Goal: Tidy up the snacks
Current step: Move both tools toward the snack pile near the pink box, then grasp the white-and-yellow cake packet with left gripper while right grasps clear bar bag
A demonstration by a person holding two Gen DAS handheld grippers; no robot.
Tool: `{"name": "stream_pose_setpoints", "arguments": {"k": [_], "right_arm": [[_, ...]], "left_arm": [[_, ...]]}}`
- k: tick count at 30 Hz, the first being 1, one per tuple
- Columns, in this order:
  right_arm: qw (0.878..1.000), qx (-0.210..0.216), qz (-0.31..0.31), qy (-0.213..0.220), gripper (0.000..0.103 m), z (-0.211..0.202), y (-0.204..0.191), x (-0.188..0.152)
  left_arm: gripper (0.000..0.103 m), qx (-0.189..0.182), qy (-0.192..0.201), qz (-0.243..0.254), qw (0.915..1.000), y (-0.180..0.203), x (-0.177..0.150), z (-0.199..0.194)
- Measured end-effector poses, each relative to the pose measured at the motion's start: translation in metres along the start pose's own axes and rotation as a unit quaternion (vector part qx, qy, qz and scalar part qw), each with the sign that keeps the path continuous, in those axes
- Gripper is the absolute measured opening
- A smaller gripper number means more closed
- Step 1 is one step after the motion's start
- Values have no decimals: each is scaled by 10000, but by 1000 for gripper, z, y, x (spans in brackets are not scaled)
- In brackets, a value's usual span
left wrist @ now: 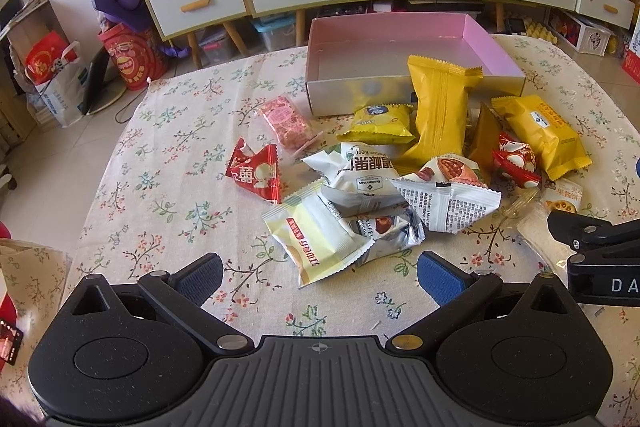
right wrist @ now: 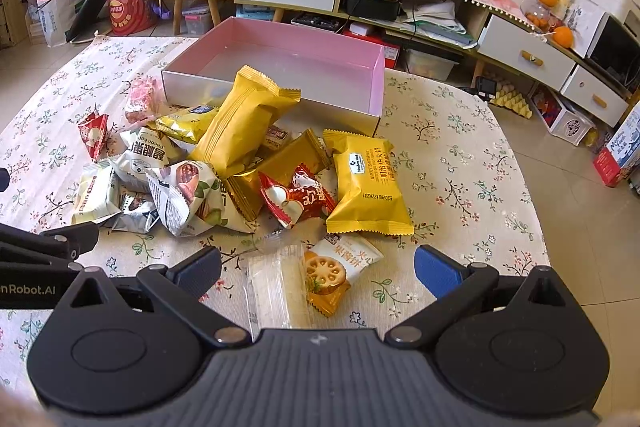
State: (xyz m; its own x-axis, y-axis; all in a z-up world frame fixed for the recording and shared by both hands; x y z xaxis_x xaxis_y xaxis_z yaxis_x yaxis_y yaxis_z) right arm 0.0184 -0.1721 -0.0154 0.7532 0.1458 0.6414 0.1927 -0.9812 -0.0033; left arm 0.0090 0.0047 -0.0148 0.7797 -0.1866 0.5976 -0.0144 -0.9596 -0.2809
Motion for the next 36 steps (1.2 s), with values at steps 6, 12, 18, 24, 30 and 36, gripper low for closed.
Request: {"name": "stream_pose_setpoints", "arguments": {"k": [6, 12, 18, 24, 30, 36], "right_arm": [[10000, 2, -3, -13, 103, 0, -1, 0], [9999, 148, -60, -32, 103, 0, 2, 0], [9983, 576, 19, -100, 103, 1, 14, -2], [9927, 1149, 250, -248, 103, 6, 25, -9], [9898, 1288, 175, -590, 91, 15, 22, -20], [9874, 1332, 79, -853, 76, 21, 13, -24]], "left_arm": [[103, 21, -49, -24, 10000, -4, -2, 4], [103, -127, -100, -73, 9998, -12, -1, 13], [103, -560, -114, -47, 9984, -23, -5, 25], [103, -864, 6, -103, 9962, -33, -11, 38], [98, -1130, -72, -347, 9930, -34, -8, 52], [90, -1204, -127, -698, 9902, -35, -3, 61]]}}
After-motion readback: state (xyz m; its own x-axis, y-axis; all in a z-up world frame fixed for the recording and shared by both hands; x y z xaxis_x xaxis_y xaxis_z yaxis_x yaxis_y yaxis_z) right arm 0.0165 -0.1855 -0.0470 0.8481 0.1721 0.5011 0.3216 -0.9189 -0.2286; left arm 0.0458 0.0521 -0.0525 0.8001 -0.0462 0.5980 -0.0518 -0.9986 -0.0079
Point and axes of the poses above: each gripper's, at about its wrist camera, not at the fingertips, and z roughly the way its jaws point, y to its right, x to its top, the point moved 1 cm from there along z, roughly the way its jaws point, and after that the axes turned 10 degrees about x, right-handed, at the moved point
